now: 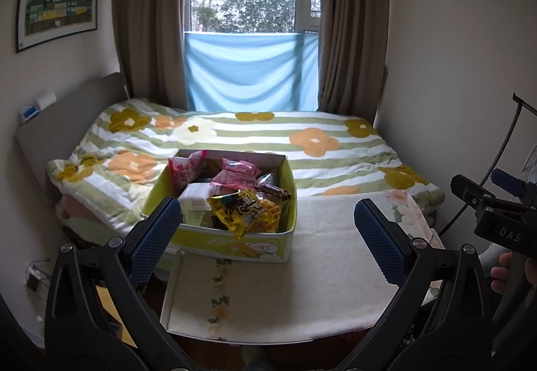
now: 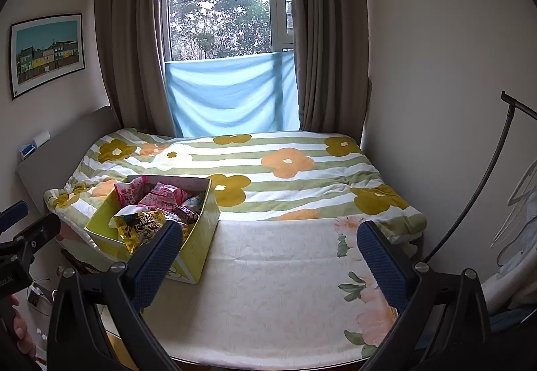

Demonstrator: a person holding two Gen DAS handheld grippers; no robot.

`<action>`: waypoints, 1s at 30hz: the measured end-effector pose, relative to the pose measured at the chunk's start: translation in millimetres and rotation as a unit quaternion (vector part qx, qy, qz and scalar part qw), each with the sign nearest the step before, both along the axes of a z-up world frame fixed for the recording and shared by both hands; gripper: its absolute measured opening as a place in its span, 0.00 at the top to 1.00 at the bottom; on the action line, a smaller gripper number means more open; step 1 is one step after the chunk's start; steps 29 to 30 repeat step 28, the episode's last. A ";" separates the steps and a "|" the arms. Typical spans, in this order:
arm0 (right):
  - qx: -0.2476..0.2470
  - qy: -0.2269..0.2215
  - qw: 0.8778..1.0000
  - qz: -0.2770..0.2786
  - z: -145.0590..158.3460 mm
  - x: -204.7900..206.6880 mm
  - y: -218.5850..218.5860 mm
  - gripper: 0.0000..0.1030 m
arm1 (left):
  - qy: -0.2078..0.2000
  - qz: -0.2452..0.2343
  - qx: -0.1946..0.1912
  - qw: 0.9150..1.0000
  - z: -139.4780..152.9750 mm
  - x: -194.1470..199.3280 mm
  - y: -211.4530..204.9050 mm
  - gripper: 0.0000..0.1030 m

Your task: Organize snacks

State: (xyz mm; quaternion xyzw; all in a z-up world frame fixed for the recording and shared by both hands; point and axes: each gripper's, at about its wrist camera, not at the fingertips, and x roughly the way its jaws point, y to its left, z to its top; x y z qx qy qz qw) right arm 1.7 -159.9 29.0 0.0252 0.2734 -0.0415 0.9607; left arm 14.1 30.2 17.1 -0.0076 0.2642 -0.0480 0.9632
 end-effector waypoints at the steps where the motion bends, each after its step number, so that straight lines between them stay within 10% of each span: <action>1: 0.000 0.001 1.000 0.000 -0.1 1.0 0.2 0.00 | 0.000 0.000 0.000 1.000 0.1 -0.1 -0.1 0.00; 30: 0.004 0.006 1.000 0.010 -1.0 6.1 -4.4 0.00 | 0.010 0.041 0.012 0.999 -1.8 -0.1 0.1 0.00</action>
